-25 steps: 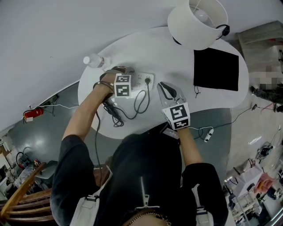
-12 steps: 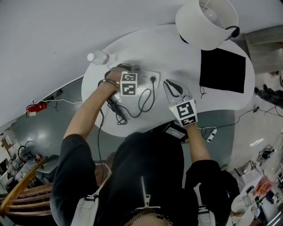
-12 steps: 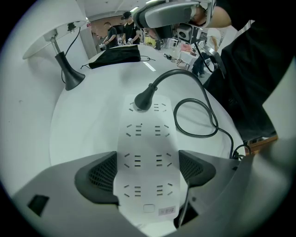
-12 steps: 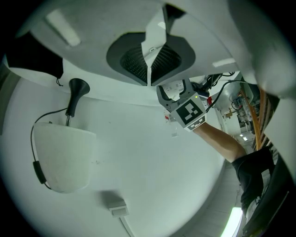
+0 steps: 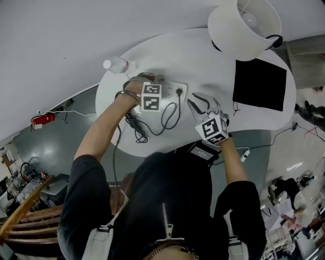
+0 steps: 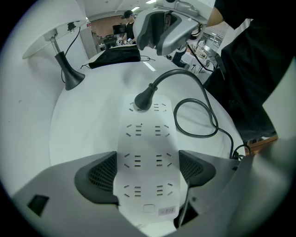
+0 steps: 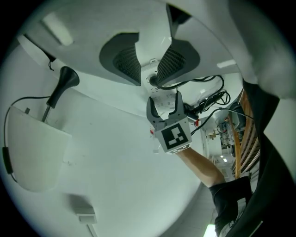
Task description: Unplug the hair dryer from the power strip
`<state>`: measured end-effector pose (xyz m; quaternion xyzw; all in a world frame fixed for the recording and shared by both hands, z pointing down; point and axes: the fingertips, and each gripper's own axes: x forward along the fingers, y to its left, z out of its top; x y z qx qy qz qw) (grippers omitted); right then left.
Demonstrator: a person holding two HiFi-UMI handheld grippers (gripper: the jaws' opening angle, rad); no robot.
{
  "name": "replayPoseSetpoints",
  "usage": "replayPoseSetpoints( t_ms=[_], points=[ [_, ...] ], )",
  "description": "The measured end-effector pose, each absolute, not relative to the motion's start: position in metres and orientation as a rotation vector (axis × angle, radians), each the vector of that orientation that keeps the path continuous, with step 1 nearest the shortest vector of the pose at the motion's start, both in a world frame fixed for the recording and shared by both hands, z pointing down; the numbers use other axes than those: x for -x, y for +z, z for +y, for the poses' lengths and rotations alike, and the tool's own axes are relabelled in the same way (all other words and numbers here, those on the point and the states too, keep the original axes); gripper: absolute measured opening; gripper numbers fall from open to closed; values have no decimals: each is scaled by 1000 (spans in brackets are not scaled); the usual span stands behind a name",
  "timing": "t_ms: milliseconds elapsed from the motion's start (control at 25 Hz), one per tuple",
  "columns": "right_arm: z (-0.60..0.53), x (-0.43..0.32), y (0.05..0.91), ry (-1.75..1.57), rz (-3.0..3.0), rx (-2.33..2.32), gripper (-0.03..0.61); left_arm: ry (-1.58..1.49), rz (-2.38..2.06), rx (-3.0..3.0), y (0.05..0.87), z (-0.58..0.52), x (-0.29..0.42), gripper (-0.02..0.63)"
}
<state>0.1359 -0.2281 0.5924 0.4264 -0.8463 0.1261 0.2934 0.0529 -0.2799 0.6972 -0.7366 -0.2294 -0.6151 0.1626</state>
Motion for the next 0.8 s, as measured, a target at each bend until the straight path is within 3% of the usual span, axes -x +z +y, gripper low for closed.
replayPoseSetpoints(
  t_ms=[240, 800],
  points=[
    [-223, -126, 617, 234, -2222, -998, 157, -1753, -655, 2105, 696, -279, -54, 419],
    [-236, -106, 637, 105, -2248, -879, 169, -1761, -649, 2098, 697, -279, -53, 419]
  ],
)
